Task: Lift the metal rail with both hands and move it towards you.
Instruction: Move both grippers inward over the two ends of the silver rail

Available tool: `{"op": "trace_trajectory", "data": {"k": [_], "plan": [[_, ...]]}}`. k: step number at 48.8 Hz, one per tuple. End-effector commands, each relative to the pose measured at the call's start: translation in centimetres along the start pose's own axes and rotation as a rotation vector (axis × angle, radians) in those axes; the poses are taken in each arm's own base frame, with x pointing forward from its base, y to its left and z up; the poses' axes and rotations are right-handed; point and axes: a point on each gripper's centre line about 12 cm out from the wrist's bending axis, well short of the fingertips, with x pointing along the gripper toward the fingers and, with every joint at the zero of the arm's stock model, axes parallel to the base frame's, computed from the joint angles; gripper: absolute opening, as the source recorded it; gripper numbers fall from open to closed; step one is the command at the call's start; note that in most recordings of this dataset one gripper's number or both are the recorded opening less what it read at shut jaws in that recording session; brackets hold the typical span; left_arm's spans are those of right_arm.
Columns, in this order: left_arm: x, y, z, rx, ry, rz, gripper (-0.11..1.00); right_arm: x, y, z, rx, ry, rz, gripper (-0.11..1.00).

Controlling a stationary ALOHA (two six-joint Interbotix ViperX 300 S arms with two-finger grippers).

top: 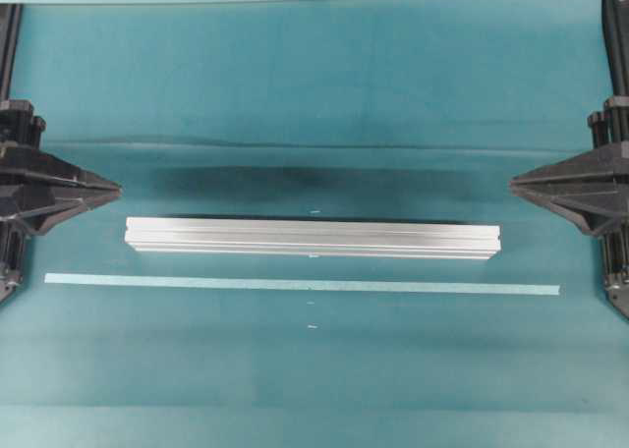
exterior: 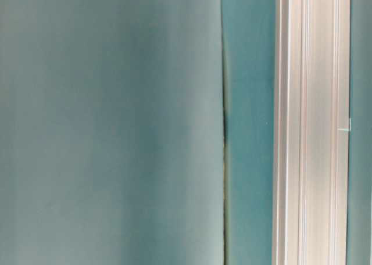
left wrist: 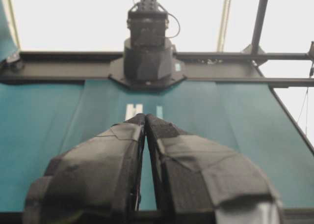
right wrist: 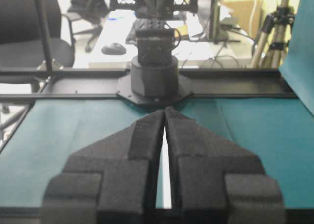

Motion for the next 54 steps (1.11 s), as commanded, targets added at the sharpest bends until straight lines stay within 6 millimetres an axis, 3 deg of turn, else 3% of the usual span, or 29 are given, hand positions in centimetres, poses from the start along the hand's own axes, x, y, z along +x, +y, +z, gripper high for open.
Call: {"op": "trace_trajectory", "data": {"k": [1,4,8,11,21,36,54], "plan": [[1.1,0.2,0.7,-0.039,0.023,0.008,0.14,0.4,-0.2,0.7,0.02,-0.017,-0.01,0.14],[1.3,0.4,0.9,-0.071,0.041,0.018,0.1,0.6,-0.2,0.9,0.046,0.0,-0.015,0.14],[1.6,0.6,1.1,-0.111,0.063,0.028,-0.01,0.8,-0.3,1.4,0.075,0.026,-0.017,0.03],[1.7,0.5,1.2,-0.128,0.087,0.029,-0.04,1.0,-0.2,1.7,0.082,0.061,-0.016,0.0],[2.5,0.6,2.1,-0.088,0.249,0.038,-0.05,1.5,-0.6,1.9,0.143,0.259,-0.042,0.0],[4.5,1.2,3.4,0.023,0.564,0.046,-0.05,3.3,-1.6,0.6,0.255,0.624,-0.133,0.0],[8.2,2.2,1.7,0.017,0.893,0.063,-0.05,7.2,-1.7,-2.4,0.25,1.076,-0.155,0.0]]}}
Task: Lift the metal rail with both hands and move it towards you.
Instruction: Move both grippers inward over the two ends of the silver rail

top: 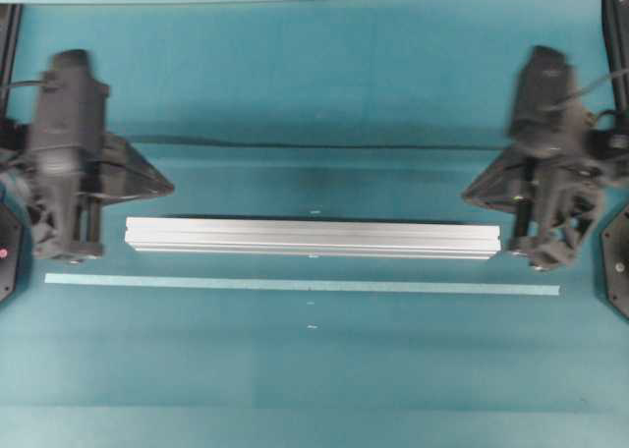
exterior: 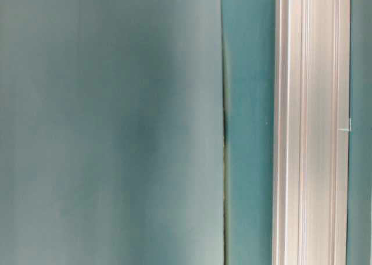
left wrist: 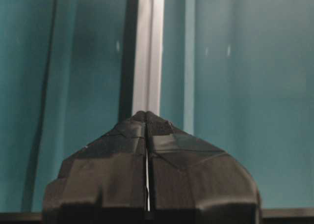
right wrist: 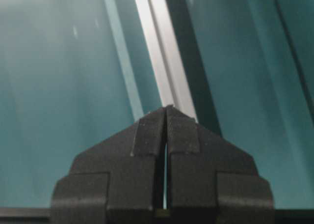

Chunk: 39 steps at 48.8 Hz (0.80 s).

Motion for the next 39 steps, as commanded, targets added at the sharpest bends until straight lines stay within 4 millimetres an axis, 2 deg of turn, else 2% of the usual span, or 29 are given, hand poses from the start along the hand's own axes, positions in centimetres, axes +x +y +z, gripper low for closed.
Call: {"op": "trace_trajectory", "data": {"k": [1,11,20,29,39], "plan": [[0.2,0.2,1.1,0.0,0.057,0.004,-0.05,0.6,0.4,0.9,-0.008,0.067,-0.008,0.0],[2.0,0.8,1.5,-0.003,0.207,0.016,-0.05,2.3,0.6,2.0,-0.053,0.205,-0.03,0.0],[3.6,0.9,1.7,0.024,0.331,0.008,-0.05,3.8,0.6,2.0,-0.068,0.331,-0.048,0.0],[4.3,1.0,1.8,0.089,0.35,-0.003,-0.05,5.3,0.4,1.6,-0.079,0.397,-0.062,0.0],[4.6,0.7,1.7,0.117,0.322,-0.009,-0.06,5.6,0.5,1.8,-0.097,0.365,-0.051,0.03]]}}
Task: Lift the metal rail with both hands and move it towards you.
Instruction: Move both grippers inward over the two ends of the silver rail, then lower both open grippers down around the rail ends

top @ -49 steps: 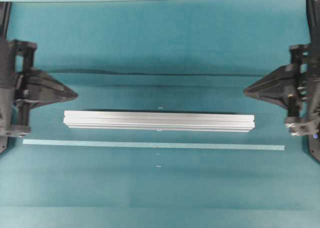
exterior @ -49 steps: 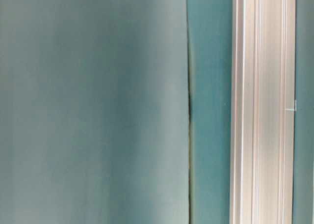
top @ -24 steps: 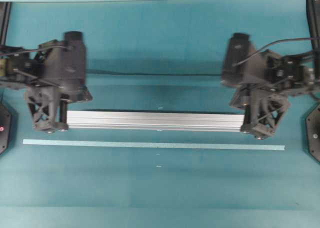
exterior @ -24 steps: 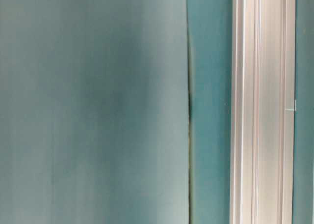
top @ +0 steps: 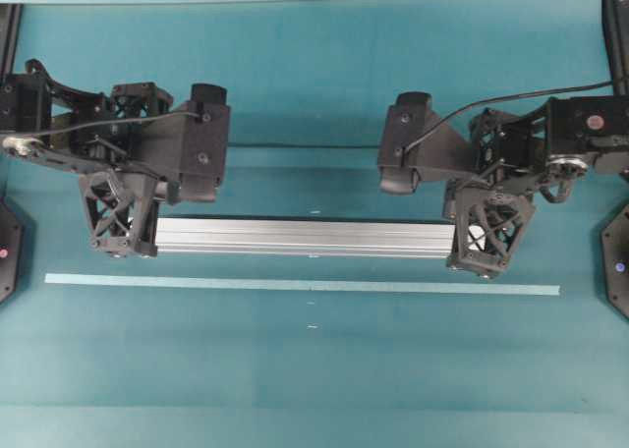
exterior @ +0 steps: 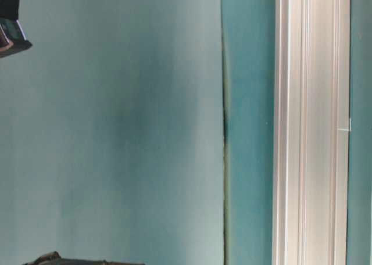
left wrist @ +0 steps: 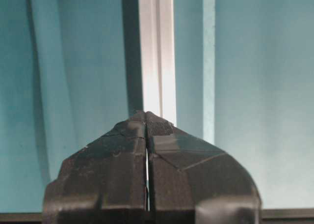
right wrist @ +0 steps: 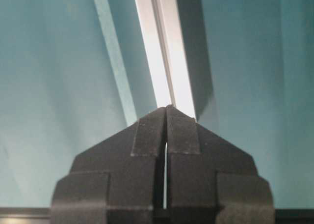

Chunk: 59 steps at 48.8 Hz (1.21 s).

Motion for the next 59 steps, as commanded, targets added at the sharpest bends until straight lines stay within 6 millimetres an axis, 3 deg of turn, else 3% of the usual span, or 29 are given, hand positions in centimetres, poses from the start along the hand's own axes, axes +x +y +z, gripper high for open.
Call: {"op": "trace_trajectory", "data": {"k": [1,8,14,20,24,29,33,45,59], "plan": [[-0.5,-0.1,0.4,0.011,-0.04,0.006,-0.06,-0.2,0.2,0.2,-0.011,-0.026,0.004,0.04],[0.2,-0.2,-0.4,0.008,-0.011,0.002,-0.03,0.1,0.1,0.1,-0.035,-0.027,0.003,0.18],[0.9,-0.2,-1.1,-0.002,0.017,-0.001,0.05,0.3,0.1,0.0,-0.079,-0.029,0.002,0.47],[1.3,-0.3,-1.6,0.005,0.024,-0.003,0.33,0.8,0.3,-0.3,-0.161,-0.038,-0.001,0.84],[1.7,-0.4,-1.8,0.011,0.017,-0.002,0.57,1.1,0.5,-0.2,-0.206,-0.053,-0.009,0.98],[2.5,-0.5,-2.2,0.008,0.015,-0.004,0.86,1.3,0.4,-0.1,-0.216,-0.07,-0.011,1.0],[2.9,-0.6,-2.5,0.008,0.016,-0.005,0.98,1.6,0.4,-0.1,-0.215,-0.07,-0.011,0.99],[3.7,-0.6,-2.9,0.01,-0.002,0.0,0.99,2.4,0.3,-0.6,-0.213,-0.064,-0.013,0.99],[7.3,-0.8,-4.4,0.003,0.021,-0.005,0.99,4.0,0.0,-0.9,-0.207,-0.121,-0.014,0.99]]}}
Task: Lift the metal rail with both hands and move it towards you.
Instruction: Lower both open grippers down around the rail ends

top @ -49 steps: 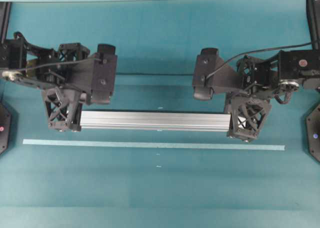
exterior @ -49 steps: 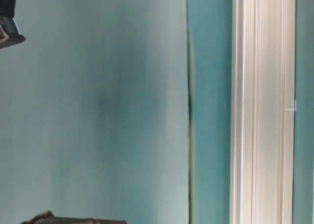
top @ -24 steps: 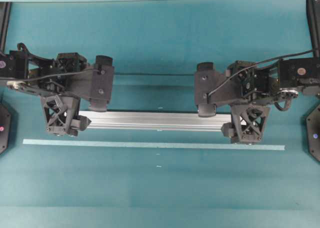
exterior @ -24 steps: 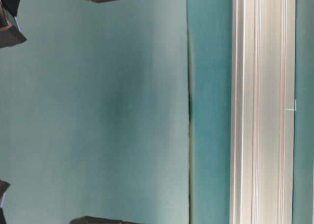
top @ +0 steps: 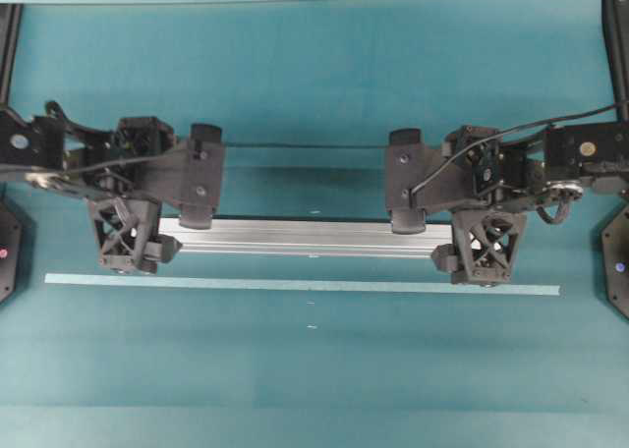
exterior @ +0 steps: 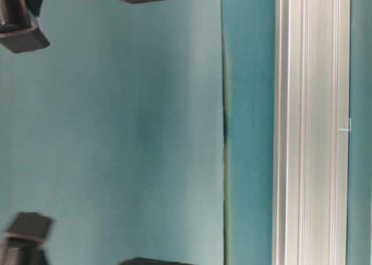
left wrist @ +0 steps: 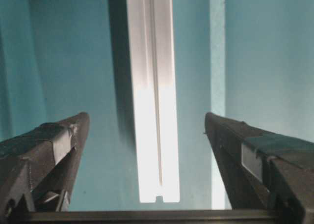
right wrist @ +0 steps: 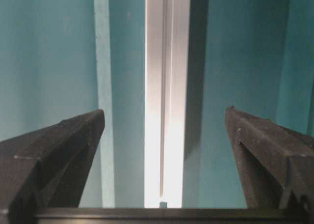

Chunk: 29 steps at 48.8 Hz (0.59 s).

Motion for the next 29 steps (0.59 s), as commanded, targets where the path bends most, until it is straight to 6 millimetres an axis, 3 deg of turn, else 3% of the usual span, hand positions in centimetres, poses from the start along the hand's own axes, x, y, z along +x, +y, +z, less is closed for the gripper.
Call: {"op": "trace_trajectory", "data": {"k": [1,29], "plan": [[0.9,0.0,0.0,0.0,-0.024,0.005,0.99,0.8,-0.1,-0.2,0.004,-0.017,-0.003,0.99],[7.0,0.9,-1.4,-0.04,0.005,0.01,0.99,6.9,-0.4,-3.0,0.026,-0.037,-0.011,0.99]]}}
